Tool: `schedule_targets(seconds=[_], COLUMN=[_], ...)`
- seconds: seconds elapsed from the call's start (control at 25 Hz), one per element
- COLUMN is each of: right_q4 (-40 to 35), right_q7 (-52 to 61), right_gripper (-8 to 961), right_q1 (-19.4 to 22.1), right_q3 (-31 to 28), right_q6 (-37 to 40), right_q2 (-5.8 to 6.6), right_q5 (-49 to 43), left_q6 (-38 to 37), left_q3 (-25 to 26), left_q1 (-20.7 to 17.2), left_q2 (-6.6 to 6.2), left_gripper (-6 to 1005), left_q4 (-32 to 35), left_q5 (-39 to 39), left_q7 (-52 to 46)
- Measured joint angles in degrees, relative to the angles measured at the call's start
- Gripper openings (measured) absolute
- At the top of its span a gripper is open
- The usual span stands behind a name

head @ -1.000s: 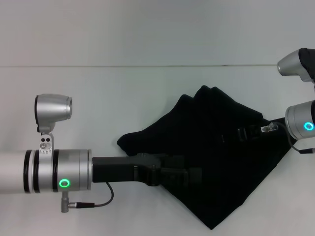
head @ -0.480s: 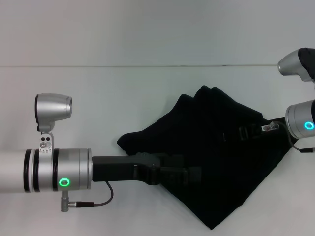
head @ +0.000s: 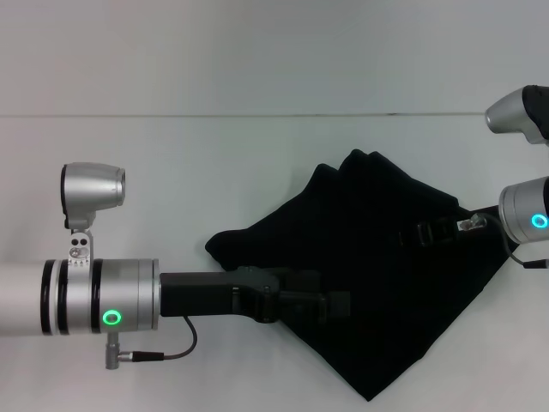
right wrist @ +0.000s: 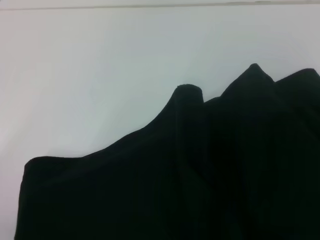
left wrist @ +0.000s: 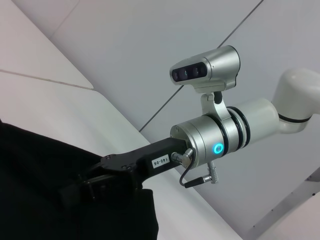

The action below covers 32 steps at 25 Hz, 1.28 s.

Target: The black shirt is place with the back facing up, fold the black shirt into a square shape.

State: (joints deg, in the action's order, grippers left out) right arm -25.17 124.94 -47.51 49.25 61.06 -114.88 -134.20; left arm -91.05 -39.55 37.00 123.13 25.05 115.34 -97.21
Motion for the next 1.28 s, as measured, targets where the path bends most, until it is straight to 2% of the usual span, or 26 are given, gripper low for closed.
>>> schedule_targets(seconds=[0.12, 0.56, 0.88, 1.28], right_q4=[0.0, -1.4, -2.5, -8.1], right_q7=[0.0, -0.1, -2.2, -5.0], right_gripper=[176, 57, 57, 56], right_q1=[-0.1, -0.5, -0.5, 1.9], right_q3=[0.0, -0.2, -0.3, -0.3], right_q6=[0.0, 0.1, 1.0, 5.6], right_q2=[-0.02, -0.16, -0.17, -0.14], right_q5=[0.0, 0.4, 3.8, 8.1], left_q6=[0.0, 0.0, 0.0, 0.1], left_q3=[0.0, 0.0, 0.0, 0.3], left_q1=[0.0, 0.1, 0.1, 0.2], left_q2=[0.00, 0.00, 0.07, -0.08], left_gripper=[878, 874, 871, 867], left_q4=[0.0, 0.0, 0.0, 0.1], left_q5=[0.0, -0.1, -0.1, -0.1], left_q7=[0.0, -0.1, -0.6, -0.6])
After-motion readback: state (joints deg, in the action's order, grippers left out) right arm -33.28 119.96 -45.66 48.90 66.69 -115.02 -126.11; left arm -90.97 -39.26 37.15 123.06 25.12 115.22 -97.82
